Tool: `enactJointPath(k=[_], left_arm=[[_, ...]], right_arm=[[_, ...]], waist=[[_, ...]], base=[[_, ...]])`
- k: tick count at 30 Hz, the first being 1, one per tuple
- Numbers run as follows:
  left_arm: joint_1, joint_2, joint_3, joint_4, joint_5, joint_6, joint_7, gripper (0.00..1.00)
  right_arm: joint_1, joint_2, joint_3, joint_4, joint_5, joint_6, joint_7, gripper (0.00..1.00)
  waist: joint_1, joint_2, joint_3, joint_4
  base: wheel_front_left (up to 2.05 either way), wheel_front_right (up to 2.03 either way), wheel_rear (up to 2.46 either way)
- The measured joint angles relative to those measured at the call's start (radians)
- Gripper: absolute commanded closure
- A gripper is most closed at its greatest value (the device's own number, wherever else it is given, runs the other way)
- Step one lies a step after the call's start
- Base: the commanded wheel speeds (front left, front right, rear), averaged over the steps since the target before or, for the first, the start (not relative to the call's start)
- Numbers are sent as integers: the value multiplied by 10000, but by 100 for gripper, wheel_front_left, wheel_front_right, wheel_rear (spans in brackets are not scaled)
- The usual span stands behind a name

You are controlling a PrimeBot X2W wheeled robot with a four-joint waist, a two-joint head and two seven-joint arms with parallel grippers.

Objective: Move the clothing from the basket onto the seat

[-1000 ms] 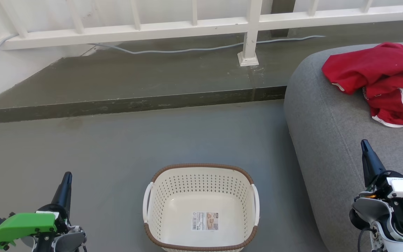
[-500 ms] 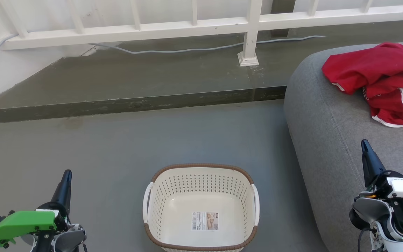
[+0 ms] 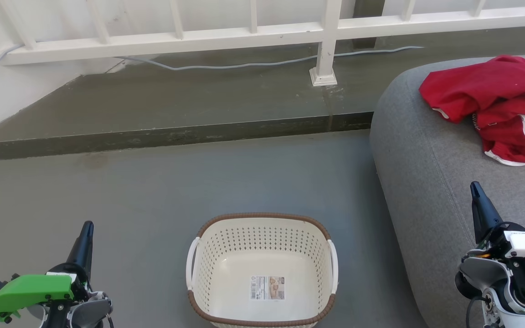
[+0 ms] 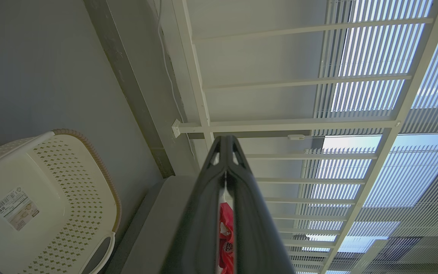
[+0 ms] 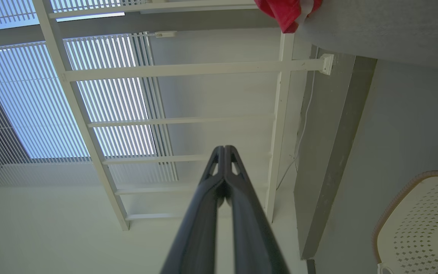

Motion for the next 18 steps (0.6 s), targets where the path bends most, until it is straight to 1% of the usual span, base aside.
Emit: enactJointPath(k=[18], left_arm=[[0, -6, 12, 4, 0, 0, 2, 100]], right_arm=[[0, 2, -2, 0, 0, 0, 0, 100]], waist=[[0, 0, 0, 0]], base=[[0, 0, 0]])
